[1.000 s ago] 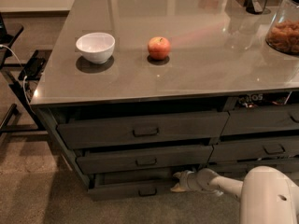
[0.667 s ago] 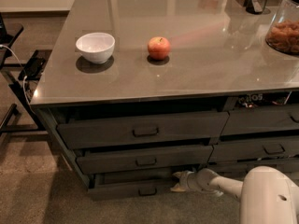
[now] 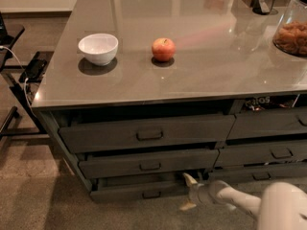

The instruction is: Open bottom drawer

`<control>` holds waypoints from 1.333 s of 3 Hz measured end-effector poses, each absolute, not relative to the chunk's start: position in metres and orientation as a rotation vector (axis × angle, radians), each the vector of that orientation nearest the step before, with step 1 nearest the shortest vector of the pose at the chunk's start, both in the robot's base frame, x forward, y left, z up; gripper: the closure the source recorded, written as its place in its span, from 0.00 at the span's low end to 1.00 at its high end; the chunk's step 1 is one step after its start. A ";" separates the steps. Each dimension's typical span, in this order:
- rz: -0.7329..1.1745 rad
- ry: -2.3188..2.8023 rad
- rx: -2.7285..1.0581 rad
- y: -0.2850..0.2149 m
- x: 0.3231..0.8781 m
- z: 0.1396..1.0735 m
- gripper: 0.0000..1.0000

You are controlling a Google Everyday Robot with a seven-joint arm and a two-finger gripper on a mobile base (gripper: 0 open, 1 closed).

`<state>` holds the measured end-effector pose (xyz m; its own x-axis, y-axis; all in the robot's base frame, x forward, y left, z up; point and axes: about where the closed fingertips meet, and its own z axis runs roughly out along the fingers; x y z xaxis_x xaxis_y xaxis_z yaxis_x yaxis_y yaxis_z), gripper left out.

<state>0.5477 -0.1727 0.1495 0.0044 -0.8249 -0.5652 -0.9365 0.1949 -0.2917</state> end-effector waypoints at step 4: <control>0.241 1.835 -1.650 -0.177 0.539 0.174 1.00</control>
Offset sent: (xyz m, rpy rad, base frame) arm -0.1699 -0.0656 -0.0166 0.0636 0.1009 0.1077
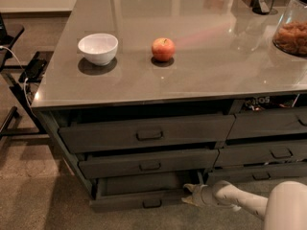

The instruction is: Open bottom drawer

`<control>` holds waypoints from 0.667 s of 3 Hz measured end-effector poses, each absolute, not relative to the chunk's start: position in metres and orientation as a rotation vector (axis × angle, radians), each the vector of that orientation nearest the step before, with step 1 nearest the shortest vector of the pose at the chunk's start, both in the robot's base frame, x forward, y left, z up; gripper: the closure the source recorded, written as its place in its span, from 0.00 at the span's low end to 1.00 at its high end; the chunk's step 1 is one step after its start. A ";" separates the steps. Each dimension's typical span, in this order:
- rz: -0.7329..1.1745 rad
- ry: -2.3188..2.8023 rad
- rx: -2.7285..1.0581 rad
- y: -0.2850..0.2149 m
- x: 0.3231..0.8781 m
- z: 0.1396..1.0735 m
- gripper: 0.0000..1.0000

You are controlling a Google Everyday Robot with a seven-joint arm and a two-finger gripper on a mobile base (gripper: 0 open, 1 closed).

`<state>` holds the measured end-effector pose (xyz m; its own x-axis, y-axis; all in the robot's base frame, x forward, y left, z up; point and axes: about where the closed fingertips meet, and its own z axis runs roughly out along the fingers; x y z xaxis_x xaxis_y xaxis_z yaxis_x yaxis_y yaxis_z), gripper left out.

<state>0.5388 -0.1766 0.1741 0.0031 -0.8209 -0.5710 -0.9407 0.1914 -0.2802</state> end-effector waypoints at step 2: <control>0.217 1.798 -1.660 -0.175 0.534 0.180 0.86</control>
Offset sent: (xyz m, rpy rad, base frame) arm -0.0050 0.0022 0.0055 -0.0019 -0.0347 0.0160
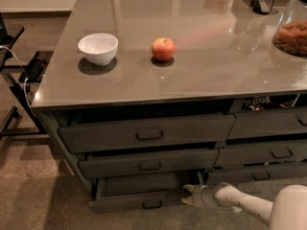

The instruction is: Open bottom drawer

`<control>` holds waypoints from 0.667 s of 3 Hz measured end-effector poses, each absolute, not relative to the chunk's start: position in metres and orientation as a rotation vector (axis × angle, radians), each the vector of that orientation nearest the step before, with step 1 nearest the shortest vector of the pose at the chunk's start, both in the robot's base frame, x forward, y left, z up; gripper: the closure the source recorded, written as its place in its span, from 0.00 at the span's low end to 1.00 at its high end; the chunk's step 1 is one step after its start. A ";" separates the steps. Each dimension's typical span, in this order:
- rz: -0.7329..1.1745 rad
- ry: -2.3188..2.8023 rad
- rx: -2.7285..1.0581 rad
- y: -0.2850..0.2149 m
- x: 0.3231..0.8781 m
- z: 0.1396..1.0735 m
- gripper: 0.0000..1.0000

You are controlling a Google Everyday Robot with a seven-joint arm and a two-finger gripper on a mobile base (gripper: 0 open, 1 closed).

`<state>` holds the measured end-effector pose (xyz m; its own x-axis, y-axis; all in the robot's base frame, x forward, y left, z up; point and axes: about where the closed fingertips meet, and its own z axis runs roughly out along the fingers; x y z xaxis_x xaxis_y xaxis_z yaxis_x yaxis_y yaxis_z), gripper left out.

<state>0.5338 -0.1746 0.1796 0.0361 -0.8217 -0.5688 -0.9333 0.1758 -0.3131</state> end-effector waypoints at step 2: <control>0.231 1.798 -1.660 -0.177 0.533 0.178 0.39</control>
Offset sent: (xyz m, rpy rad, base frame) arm -0.0043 -0.0075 -0.0090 0.0461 0.0553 0.0242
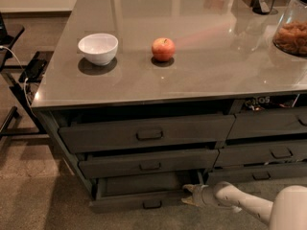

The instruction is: Open bottom drawer

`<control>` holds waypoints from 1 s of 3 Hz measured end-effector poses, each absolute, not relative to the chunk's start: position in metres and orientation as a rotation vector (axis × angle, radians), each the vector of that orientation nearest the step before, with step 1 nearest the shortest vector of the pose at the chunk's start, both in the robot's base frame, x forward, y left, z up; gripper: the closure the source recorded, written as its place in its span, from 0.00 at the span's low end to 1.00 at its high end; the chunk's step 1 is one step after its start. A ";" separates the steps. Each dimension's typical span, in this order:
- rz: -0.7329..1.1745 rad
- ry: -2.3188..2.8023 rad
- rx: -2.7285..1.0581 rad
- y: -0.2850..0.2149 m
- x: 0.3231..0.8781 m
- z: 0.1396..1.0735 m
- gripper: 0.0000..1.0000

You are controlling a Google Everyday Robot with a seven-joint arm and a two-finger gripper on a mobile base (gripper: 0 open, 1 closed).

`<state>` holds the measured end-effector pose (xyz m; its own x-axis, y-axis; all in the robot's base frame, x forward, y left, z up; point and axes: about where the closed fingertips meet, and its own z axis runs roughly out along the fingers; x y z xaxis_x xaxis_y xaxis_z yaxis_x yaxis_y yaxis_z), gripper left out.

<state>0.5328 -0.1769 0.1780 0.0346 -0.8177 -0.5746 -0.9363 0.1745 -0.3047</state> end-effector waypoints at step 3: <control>0.290 1.817 -1.644 -0.199 0.496 0.170 0.88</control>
Offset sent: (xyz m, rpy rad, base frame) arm -0.2142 -0.1012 -0.0707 0.1592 0.2332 0.0090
